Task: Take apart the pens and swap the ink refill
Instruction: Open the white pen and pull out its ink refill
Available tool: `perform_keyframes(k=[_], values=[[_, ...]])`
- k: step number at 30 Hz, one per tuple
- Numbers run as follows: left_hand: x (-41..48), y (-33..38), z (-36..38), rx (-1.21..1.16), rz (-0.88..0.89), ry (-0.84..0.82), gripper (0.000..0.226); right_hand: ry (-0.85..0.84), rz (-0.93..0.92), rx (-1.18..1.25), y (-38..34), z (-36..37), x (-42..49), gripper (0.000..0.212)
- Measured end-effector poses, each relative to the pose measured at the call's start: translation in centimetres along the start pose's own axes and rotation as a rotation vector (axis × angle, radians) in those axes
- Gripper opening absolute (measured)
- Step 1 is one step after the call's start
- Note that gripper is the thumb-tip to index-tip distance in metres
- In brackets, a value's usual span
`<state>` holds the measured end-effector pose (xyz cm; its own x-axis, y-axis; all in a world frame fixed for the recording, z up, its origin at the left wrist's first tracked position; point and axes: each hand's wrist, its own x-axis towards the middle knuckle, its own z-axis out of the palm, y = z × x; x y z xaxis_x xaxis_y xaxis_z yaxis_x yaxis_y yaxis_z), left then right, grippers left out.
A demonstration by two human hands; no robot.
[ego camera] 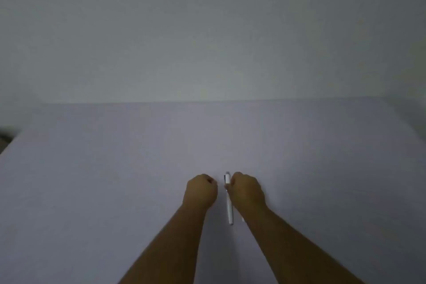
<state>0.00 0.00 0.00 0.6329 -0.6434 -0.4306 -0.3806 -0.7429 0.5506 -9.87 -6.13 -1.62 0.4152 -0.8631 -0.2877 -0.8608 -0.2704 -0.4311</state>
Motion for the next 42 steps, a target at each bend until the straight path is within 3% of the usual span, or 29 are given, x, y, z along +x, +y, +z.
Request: perform_keyframes(k=[9, 15, 18, 23, 27, 30, 34, 42], values=[[0.9, -1.1, 1.5, -0.051, -0.029, -0.091, 0.028, 0.005, 0.088, 0.091, -0.9, 1.4, 2.3, 0.021], [0.1, -0.2, 1.1, -0.441, -0.102, -0.252, 0.018, 0.014, 0.154, 0.28, -1.1, -1.1, 2.9, 0.028], [-0.6, 0.7, 0.8, -0.483, -0.049, -0.286, 0.019, -0.055, 0.141, 0.353, -1.3, -3.1, 3.2, 0.026], [-1.3, 2.2, -1.0, -0.466, 0.024, -0.313, 0.017, -0.184, 0.427, 0.446, -1.8, -5.4, 4.3, 0.042], [-2.1, 1.5, -1.4, -0.347, -0.001, -0.423, 0.015, -0.039, 0.529, 0.712, 0.7, -5.5, 4.3, 0.042], [-2.6, -0.1, -1.3, -0.439, -0.065, -0.405, 0.016, -0.089, 0.372, 0.478, 2.7, -5.2, 3.7, 0.04], [-2.9, -1.2, -1.3, -0.531, -0.117, -0.34, 0.016, -0.156, 0.2, 0.229, 4.2, -2.9, 2.1, 0.022], [-3.2, -1.4, -0.8, -0.545, -0.104, -0.309, 0.013, -0.04, 0.186, 0.147, 4.6, -1.4, 0.9, 0.031]])
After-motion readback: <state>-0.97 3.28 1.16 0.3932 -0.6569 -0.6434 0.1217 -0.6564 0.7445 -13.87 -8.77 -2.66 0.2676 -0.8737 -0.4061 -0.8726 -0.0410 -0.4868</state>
